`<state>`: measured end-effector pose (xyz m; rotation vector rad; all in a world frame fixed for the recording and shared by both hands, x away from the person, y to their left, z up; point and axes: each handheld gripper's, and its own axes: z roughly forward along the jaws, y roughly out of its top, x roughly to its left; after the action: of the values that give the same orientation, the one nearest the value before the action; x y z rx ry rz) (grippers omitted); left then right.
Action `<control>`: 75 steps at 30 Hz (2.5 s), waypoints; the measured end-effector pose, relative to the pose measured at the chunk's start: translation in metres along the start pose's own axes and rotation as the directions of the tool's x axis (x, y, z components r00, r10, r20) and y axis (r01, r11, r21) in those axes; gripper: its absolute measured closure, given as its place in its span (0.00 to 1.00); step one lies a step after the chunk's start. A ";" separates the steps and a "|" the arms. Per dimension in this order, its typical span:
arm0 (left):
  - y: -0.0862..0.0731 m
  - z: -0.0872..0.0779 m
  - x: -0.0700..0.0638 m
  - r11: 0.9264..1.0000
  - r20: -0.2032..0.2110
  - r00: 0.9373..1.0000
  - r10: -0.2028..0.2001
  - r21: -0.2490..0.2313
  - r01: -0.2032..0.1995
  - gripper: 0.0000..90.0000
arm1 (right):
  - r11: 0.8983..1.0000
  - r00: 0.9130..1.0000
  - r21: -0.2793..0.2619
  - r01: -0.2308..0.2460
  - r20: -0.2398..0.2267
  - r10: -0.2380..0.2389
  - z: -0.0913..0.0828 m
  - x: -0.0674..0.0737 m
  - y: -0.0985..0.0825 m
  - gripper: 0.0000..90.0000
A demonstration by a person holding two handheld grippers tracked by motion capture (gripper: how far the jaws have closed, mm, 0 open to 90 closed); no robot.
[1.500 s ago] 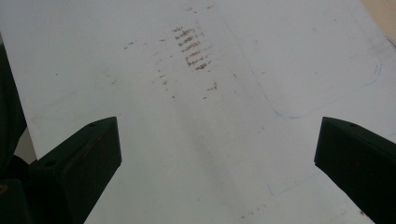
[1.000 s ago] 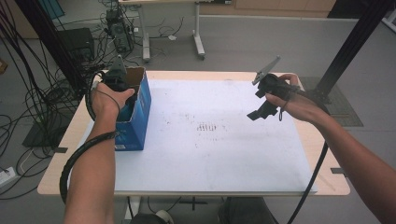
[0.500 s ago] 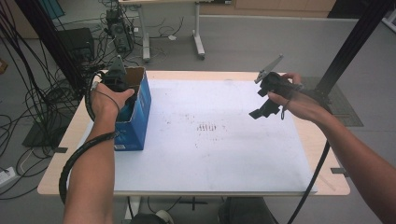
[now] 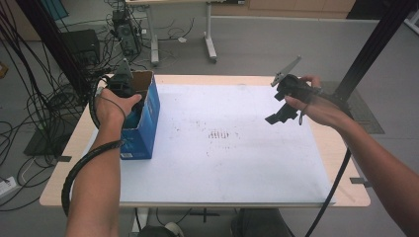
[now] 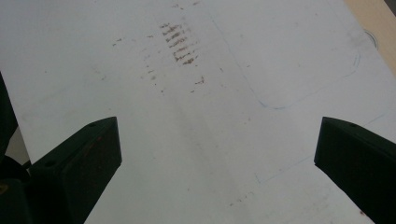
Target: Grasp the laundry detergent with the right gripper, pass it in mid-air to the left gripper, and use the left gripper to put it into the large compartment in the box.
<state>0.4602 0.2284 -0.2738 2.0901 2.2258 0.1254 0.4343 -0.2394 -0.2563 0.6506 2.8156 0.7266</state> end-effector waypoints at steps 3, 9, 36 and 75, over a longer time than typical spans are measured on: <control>0.000 0.000 0.000 1.000 0.001 1.000 0.000 -0.002 0.000 0.41 | 1.000 1.000 0.001 0.000 0.002 -0.001 -0.001 0.000 0.000 0.01; 0.000 0.000 0.000 1.000 0.001 1.000 0.000 -0.002 0.000 0.41 | 1.000 1.000 0.005 0.001 0.005 -0.001 -0.002 -0.001 -0.001 0.01; 0.000 0.000 0.000 1.000 -0.003 1.000 -0.001 -0.003 0.001 0.41 | 1.000 1.000 0.003 0.005 0.009 -0.005 -0.003 -0.002 0.000 0.01; -0.001 0.000 0.000 1.000 -0.002 1.000 -0.003 -0.006 0.003 0.41 | 1.000 1.000 0.007 0.009 0.013 -0.009 -0.005 -0.002 0.000 0.01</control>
<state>0.4591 0.2279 -0.2741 2.0847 2.2270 0.1332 0.4351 -0.2428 -0.2521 0.6411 2.8088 0.7092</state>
